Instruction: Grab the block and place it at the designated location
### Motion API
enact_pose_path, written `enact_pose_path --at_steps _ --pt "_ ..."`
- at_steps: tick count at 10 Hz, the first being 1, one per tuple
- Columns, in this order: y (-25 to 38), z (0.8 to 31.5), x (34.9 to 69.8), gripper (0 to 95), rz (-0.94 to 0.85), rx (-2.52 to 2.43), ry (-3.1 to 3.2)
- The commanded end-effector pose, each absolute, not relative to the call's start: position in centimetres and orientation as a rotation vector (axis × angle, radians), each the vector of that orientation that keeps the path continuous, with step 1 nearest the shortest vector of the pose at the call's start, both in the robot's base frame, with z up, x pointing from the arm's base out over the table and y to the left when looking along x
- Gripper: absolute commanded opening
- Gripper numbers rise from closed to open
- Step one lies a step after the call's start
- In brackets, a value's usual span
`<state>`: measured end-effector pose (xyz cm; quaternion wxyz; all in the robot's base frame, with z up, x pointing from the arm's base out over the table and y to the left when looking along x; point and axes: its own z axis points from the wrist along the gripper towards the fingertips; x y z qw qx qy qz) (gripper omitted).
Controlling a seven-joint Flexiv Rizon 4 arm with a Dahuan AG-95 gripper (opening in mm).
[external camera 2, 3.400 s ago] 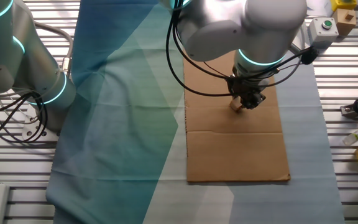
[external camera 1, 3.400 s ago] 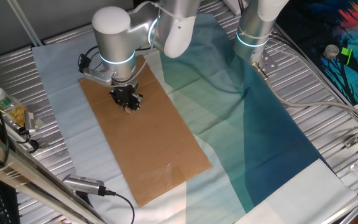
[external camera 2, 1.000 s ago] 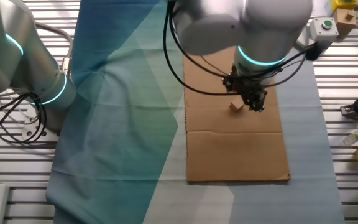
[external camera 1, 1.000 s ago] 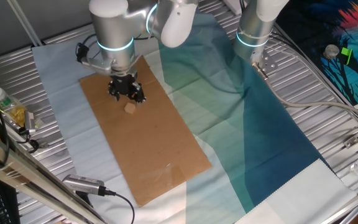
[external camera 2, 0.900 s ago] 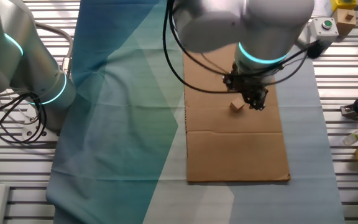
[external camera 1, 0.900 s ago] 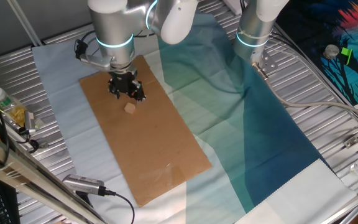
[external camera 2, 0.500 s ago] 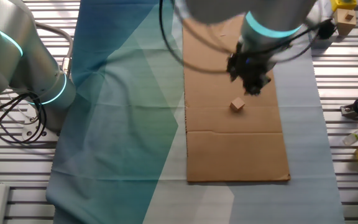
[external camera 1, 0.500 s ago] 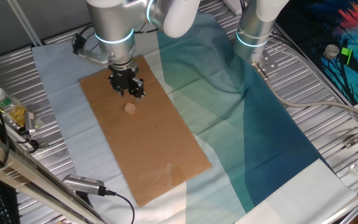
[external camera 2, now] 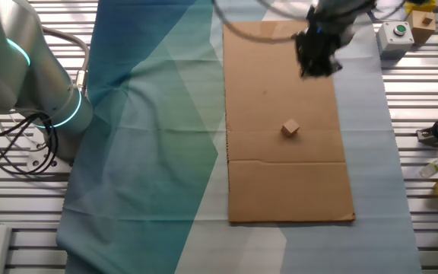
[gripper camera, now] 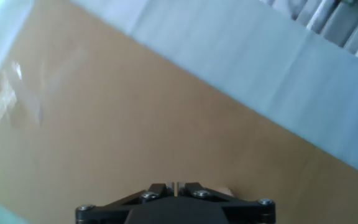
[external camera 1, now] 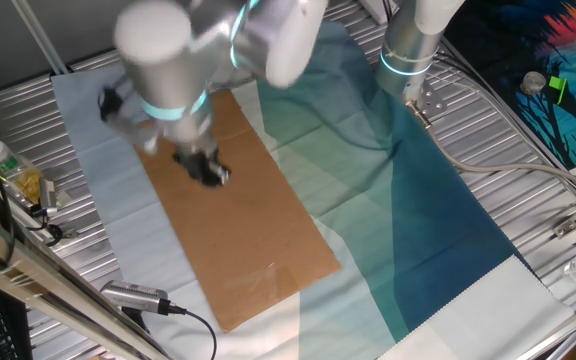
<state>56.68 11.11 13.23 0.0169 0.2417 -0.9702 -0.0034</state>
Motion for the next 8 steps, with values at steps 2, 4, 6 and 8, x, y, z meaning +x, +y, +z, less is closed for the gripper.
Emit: enact_pose_path --at_steps 2,4,6,8 --pt "16.5 14.9 56.4 0.0 0.042 0.631 -3.048" --pt "17.4 15.2 56.0 0.0 0.028 0.642 -3.049" --pt "18.7 16.1 55.2 0.0 0.018 0.614 -3.055" --pt "19.3 16.5 54.8 0.0 -0.002 0.594 -3.062"
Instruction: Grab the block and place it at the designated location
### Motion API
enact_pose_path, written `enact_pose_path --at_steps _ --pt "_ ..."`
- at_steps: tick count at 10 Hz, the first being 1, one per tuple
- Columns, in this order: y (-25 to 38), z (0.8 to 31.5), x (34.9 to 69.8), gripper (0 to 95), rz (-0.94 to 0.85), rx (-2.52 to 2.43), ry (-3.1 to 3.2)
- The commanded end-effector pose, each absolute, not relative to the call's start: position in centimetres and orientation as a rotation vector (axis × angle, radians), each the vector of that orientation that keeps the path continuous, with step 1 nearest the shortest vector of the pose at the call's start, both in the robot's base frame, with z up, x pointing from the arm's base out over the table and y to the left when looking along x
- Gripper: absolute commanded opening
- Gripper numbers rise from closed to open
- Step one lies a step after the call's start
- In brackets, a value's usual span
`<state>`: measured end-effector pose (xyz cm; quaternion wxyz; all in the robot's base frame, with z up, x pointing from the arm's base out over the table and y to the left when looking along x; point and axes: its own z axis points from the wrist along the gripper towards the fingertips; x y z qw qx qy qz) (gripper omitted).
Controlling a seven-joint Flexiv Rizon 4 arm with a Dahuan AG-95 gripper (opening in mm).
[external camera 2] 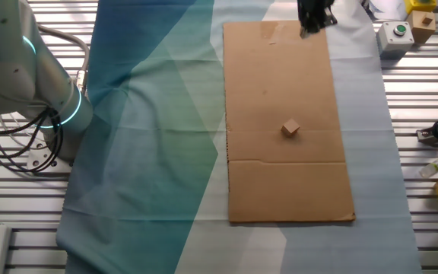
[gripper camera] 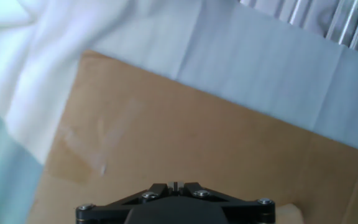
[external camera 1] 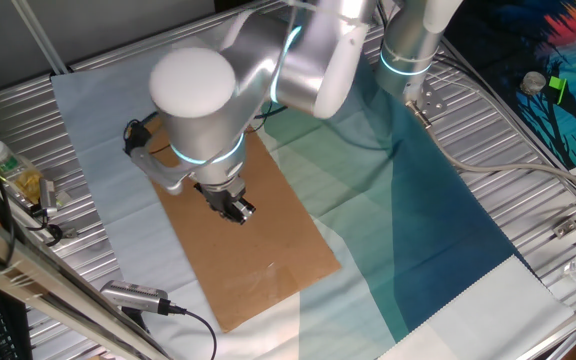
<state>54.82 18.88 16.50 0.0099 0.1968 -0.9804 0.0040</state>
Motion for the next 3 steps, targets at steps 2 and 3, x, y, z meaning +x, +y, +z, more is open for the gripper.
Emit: enact_pose_path --at_steps 2,3 --pt "19.54 16.44 54.73 0.0 -0.006 0.602 -3.064" --pt "19.55 16.43 54.70 0.0 -0.005 0.602 -3.061"
